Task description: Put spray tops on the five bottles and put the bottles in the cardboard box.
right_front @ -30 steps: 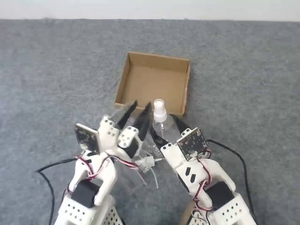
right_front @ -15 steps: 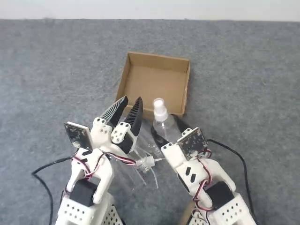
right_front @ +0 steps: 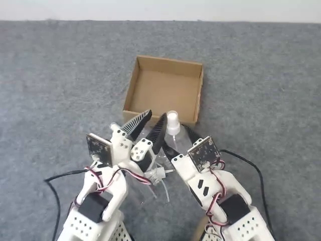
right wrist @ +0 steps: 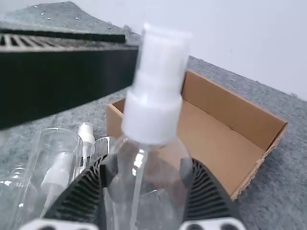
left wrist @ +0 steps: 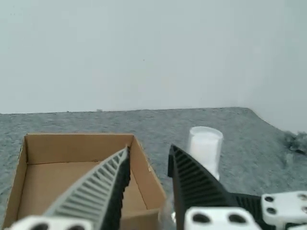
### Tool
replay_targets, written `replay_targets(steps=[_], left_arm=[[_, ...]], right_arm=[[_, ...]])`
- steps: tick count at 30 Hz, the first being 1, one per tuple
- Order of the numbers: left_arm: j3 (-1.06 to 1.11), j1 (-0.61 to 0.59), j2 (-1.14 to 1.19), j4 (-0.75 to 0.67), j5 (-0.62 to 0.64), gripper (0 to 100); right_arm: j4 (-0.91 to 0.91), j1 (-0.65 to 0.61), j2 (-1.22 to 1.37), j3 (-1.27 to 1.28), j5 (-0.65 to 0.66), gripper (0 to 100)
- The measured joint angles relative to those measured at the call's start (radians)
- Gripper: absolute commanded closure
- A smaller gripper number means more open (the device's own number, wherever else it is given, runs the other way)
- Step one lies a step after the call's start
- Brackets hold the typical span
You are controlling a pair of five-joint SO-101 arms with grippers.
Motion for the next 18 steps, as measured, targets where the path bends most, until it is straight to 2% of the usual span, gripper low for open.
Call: replay_targets(steps=[9, 15, 18], left_arm=[[-0.061, 0.13, -0.005, 0.133, -0.068, 87], [-0.061, 0.138, -0.005, 0.144, -0.069, 87], [-0.068, 0.086, 0.002, 0.164, -0.071, 87]], right_arm=[[0.002, 0.0, 0.0, 0.0, 0.0, 99.2], [0.002, 0.0, 0.0, 0.0, 0.0, 99.2], [0.002, -0.002, -0.002, 0.0, 0.0, 99.2]])
